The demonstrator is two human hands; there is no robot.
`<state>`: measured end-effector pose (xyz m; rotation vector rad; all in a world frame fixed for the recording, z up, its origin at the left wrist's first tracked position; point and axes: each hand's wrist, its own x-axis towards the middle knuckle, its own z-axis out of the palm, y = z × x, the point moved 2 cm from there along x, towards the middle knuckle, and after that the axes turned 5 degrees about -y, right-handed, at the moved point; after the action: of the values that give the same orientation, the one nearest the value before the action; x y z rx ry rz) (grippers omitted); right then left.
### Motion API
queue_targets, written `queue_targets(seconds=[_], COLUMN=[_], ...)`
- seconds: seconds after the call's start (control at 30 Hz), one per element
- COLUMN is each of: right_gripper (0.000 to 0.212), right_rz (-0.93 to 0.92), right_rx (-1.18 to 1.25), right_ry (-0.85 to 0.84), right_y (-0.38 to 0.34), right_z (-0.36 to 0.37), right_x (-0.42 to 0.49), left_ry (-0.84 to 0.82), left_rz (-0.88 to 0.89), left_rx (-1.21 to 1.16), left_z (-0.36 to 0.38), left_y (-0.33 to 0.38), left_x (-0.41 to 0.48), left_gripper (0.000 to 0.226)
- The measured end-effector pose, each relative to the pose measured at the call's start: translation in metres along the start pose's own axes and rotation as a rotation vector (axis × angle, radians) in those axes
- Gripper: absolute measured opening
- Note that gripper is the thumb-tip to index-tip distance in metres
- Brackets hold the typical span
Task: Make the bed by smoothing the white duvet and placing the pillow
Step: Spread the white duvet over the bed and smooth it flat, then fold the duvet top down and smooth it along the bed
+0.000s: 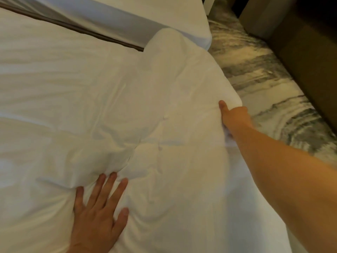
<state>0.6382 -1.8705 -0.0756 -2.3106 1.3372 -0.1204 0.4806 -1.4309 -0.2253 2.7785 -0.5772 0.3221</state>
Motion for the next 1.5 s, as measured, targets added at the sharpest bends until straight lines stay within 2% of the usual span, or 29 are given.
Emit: queue_targets(seconds=[0.1,0.2,0.3,0.33,0.4,0.43,0.47,0.5,0.53,0.57,0.63,0.7,0.8,0.83,0.9,0.93,0.97,1.0,1.07,1.1,1.13,1.17,1.23,1.3,1.33,1.37,1.43,1.47,1.5], right_gripper=[0.087,0.064,0.028,0.027,0.054,0.071,0.08,0.073,0.057,0.046,0.048,0.05,0.047,0.053,0.069,0.069,0.065,0.059,0.055,0.055,0.055,0.056,0.059,0.064,0.068,0.07,0.069,0.072,0.09], right_rz=[-0.101,-0.352,-0.569,-0.61,-0.628,-0.581,-0.549,-0.553,-0.576,-0.605,-0.689,-0.731,-0.66,-0.647,-0.679,-0.703,-0.719,-0.748,-0.802,-0.805,-0.817,-0.809,-0.76,-0.567,-0.464,-0.383,-0.321,-0.271,-0.197], right_rx=[0.277,0.543,0.673,0.657,0.529,0.45,0.398,0.365,0.334,0.301,0.271,0.265,0.203,0.146,0.095,0.082,0.043,0.004,-0.085,-0.13,-0.161,-0.21,-0.29,-0.167,-0.029,0.081,0.344,0.538,0.683], right_ry=[0.078,0.231,0.211,0.214,0.147,0.075,-0.015,-0.077,-0.101,-0.082,-0.027,-0.049,-0.232,-0.274,-0.292,-0.285,-0.272,-0.251,-0.212,-0.209,-0.2,-0.225,-0.346,-0.606,-0.654,-0.552,-0.075,0.001,-0.091], right_y=[-0.004,-0.011,0.027,0.057,0.129,0.161,0.183,0.199,0.206,0.205,0.205,0.207,0.222,0.224,0.225,0.226,0.229,0.232,0.236,0.238,0.238,0.237,0.233,0.226,0.221,0.212,0.19,0.174,0.152], right_z=[-0.004,-0.016,-0.045,-0.055,-0.052,-0.043,-0.03,-0.015,0.0,0.009,0.023,0.021,0.02,0.015,0.005,0.003,0.002,0.001,0.0,-0.001,-0.003,-0.005,-0.013,-0.035,-0.053,-0.076,-0.118,-0.13,-0.135], right_x=[-0.018,-0.063,-0.167,-0.206,-0.269,-0.293,-0.309,-0.314,-0.315,-0.315,-0.309,-0.313,-0.321,-0.327,-0.343,-0.352,-0.363,-0.372,-0.383,-0.386,-0.387,-0.388,-0.39,-0.391,-0.391,-0.388,-0.374,-0.366,-0.363], left_ry=[0.023,0.009,-0.03,-0.039,-0.05,-0.057,-0.063,-0.067,-0.07,-0.075,-0.118,-0.194,-0.311,-0.324,-0.139,-0.015,0.018,-0.063,-0.358,-0.446,-0.471,-0.428,-0.251,-0.141,-0.098,-0.05,0.078,0.134,0.17], left_rz=[0.004,0.005,0.004,0.001,0.002,0.003,0.002,0.006,0.013,0.019,0.021,0.015,-0.041,-0.109,-0.356,-0.468,-0.539,-0.586,-0.623,-0.624,-0.61,-0.576,-0.54,-0.558,-0.57,-0.584,-0.619,-0.638,-0.647], left_rx=[-0.003,-0.025,-0.038,-0.059,-0.062,-0.067,-0.082,-0.094,-0.097,-0.095,-0.116,-0.177,-0.324,-0.432,-0.797,-0.98,-1.096,-1.128,-0.985,-0.906,-0.867,-0.874,-0.928,-1.002,-1.037,-1.082,-1.175,-1.209,-1.242], left_z=[0.003,0.007,0.005,0.001,-0.003,-0.004,-0.004,-0.003,-0.002,-0.002,-0.005,-0.012,-0.039,-0.056,-0.103,-0.127,-0.146,-0.159,-0.169,-0.165,-0.156,-0.147,-0.136,-0.135,-0.14,-0.146,-0.153,-0.152,-0.151], left_y=[0.0,-0.001,-0.002,0.0,0.0,0.0,0.0,-0.001,-0.002,-0.003,-0.004,-0.007,-0.002,0.004,0.027,0.048,0.074,0.102,0.15,0.163,0.168,0.167,0.156,0.145,0.141,0.136,0.123,0.118,0.116], left_x=[0.001,0.003,0.001,0.003,0.004,0.002,0.002,0.002,0.002,0.001,0.001,0.005,0.012,0.011,0.01,0.011,0.014,0.021,0.032,0.032,0.03,0.026,0.014,0.001,-0.008,-0.02,-0.056,-0.079,-0.103], left_gripper=[0.064,0.067,0.069,0.069,0.068,0.068,0.067,0.067,0.066,0.066,0.066,0.066,0.073,0.073,0.073,0.079,0.088,0.1,0.126,0.132,0.128,0.113,0.073,0.056,0.055,0.055,0.053,0.052,0.051])
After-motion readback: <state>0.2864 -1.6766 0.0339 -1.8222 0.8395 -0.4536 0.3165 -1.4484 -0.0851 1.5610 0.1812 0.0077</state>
